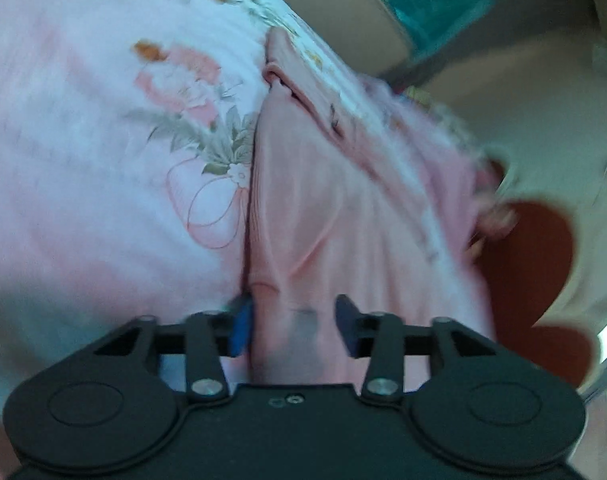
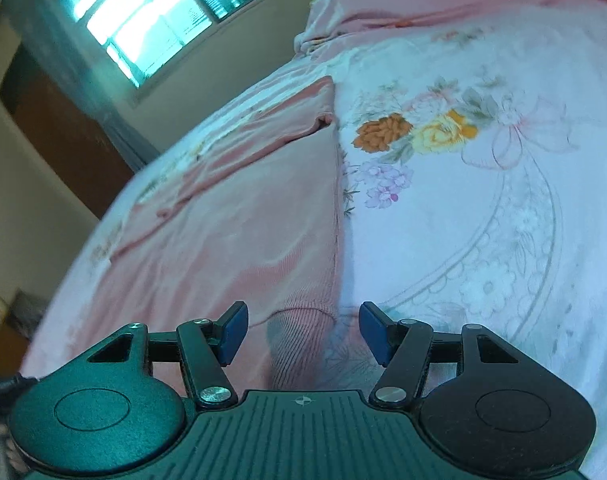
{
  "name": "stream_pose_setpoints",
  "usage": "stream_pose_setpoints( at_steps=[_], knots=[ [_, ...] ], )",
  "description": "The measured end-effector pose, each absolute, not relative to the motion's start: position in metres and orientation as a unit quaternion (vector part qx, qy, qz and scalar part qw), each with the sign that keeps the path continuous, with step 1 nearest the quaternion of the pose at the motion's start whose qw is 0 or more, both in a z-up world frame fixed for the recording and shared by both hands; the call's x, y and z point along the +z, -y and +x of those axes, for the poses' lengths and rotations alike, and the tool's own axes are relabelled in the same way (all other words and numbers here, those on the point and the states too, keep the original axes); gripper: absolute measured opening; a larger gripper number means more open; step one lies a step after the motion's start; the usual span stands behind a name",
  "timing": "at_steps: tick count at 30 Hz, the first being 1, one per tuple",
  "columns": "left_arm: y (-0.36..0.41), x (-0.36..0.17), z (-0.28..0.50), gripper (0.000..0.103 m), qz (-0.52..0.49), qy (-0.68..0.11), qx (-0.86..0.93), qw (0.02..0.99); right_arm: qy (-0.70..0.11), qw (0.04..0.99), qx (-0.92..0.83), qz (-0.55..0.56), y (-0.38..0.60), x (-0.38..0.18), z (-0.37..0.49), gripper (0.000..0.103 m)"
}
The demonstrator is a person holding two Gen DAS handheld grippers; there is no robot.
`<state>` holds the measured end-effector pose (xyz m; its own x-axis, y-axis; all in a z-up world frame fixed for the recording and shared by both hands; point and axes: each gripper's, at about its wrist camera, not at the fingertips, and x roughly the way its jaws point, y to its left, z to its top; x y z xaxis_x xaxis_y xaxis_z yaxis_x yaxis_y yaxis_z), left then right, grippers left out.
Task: Fold small clothes
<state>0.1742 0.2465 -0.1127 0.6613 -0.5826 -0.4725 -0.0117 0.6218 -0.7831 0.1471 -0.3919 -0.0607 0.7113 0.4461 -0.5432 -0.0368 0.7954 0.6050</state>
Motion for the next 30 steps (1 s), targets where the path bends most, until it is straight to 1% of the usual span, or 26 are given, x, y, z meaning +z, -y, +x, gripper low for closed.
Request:
stream_pose_setpoints(
  at_steps=[1,5,6,7,9,10,12,13,14,18,20,21,22,24,27,29,30],
  knots=[
    [-0.250,-0.117,0.177,0.052,-0.418,-0.368,-0.180,0.811,-0.355,0.873,0.140,0.302,0.395,-0.062,0.148,0.062],
    [-0.256,-0.128,0.191,0.050,-0.458,-0.365,-0.205,0.784,-0.351,0.851,0.150,0.361,0.407,-0.070,0.152,0.062],
    [-0.257,-0.129,0.193,0.043,-0.457,-0.365,-0.212,0.783,-0.350,0.844,0.153,0.376,0.410,-0.072,0.153,0.062],
    [-0.257,-0.130,0.195,0.030,-0.450,-0.368,-0.214,0.785,-0.350,0.837,0.155,0.390,0.413,-0.074,0.154,0.062],
    [-0.254,-0.132,0.199,0.017,-0.432,-0.381,-0.218,0.788,-0.351,0.826,0.165,0.410,0.418,-0.075,0.157,0.062],
    [-0.255,-0.134,0.199,0.016,-0.431,-0.382,-0.217,0.788,-0.351,0.825,0.168,0.410,0.419,-0.074,0.157,0.058],
    [-0.256,-0.136,0.197,0.016,-0.435,-0.377,-0.222,0.787,-0.358,0.821,0.173,0.410,0.421,-0.075,0.158,0.045],
    [-0.257,-0.136,0.197,0.018,-0.430,-0.378,-0.222,0.789,-0.362,0.819,0.170,0.412,0.422,-0.077,0.157,0.039],
    [-0.255,-0.137,0.199,0.018,-0.422,-0.381,-0.222,0.792,-0.364,0.817,0.170,0.414,0.423,-0.079,0.158,0.038],
    [-0.250,-0.136,0.210,0.018,-0.406,-0.386,-0.226,0.797,-0.365,0.800,0.199,0.433,0.422,-0.088,0.168,0.037],
    [-0.245,-0.136,0.216,0.011,-0.394,-0.387,-0.228,0.802,-0.368,0.796,0.213,0.430,0.420,-0.091,0.175,0.037],
    [-0.242,-0.135,0.218,0.005,-0.379,-0.391,-0.227,0.807,-0.367,0.799,0.212,0.426,0.419,-0.091,0.177,0.023],
    [-0.241,-0.135,0.219,0.003,-0.371,-0.391,-0.225,0.812,-0.371,0.804,0.207,0.416,0.419,-0.092,0.179,0.016],
    [-0.241,-0.128,0.218,0.002,-0.369,-0.371,-0.233,0.820,-0.362,0.811,0.209,0.409,0.418,-0.090,0.176,0.014],
    [-0.250,-0.108,0.203,0.003,-0.383,-0.311,-0.248,0.834,-0.304,0.831,0.229,0.405,0.423,-0.065,0.157,0.014],
    [-0.251,-0.107,0.200,0.003,-0.367,-0.317,-0.237,0.842,-0.299,0.842,0.217,0.394,0.425,-0.059,0.149,0.014],
    [-0.250,-0.112,0.201,0.003,-0.356,-0.335,-0.232,0.841,-0.318,0.843,0.205,0.383,0.424,-0.065,0.152,0.014]
  ],
)
